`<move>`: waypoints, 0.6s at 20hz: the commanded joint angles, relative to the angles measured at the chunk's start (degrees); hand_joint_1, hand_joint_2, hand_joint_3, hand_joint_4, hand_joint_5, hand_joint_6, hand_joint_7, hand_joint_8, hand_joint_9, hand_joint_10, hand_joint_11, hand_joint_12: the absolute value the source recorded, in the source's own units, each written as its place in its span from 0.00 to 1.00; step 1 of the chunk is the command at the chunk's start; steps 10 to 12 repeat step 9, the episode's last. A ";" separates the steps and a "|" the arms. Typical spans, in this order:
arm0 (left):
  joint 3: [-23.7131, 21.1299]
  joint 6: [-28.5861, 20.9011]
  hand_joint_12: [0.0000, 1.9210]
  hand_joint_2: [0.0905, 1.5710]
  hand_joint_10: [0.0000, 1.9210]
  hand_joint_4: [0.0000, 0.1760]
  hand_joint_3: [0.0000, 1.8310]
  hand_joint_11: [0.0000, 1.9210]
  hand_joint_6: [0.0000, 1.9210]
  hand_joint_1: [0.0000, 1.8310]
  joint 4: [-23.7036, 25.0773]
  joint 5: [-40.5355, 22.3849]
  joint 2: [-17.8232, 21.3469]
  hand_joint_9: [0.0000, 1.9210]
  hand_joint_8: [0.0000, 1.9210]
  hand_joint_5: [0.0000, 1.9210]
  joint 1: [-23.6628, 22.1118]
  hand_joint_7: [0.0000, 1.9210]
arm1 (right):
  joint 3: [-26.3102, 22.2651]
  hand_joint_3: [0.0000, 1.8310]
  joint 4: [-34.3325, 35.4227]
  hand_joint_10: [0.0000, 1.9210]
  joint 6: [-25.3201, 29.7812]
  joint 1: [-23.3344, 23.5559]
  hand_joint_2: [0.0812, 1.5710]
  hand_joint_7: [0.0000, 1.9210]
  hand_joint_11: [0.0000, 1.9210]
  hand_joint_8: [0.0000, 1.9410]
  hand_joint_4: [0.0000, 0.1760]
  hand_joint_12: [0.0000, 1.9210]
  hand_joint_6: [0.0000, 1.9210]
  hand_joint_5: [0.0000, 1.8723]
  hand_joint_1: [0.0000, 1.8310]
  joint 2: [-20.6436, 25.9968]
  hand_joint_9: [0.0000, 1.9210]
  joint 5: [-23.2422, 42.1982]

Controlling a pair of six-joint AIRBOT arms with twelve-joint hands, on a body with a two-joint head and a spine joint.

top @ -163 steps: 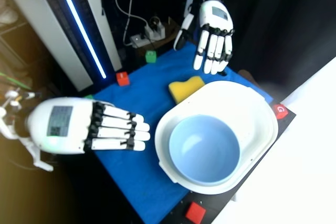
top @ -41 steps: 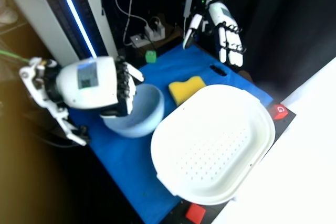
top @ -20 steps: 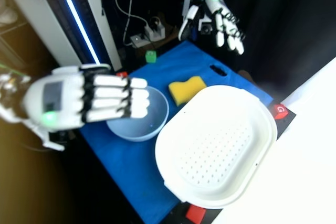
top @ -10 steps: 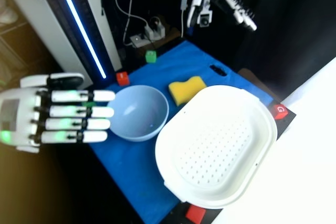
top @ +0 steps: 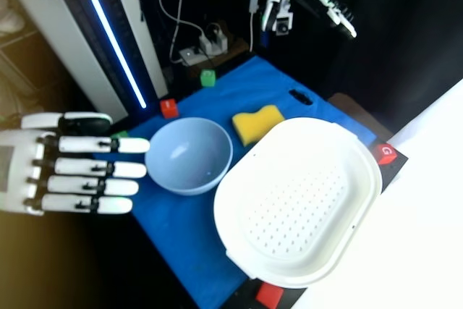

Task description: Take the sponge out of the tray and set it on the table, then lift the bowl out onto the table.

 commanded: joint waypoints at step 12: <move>0.55 -0.83 0.06 0.54 0.00 0.54 0.00 0.00 0.00 0.34 -0.65 -7.47 -0.13 0.00 0.00 0.06 -0.18 0.02 | 0.11 0.00 2.51 0.00 0.31 0.06 0.79 0.06 0.00 0.00 0.52 0.00 0.00 0.12 0.20 -0.10 0.01 7.14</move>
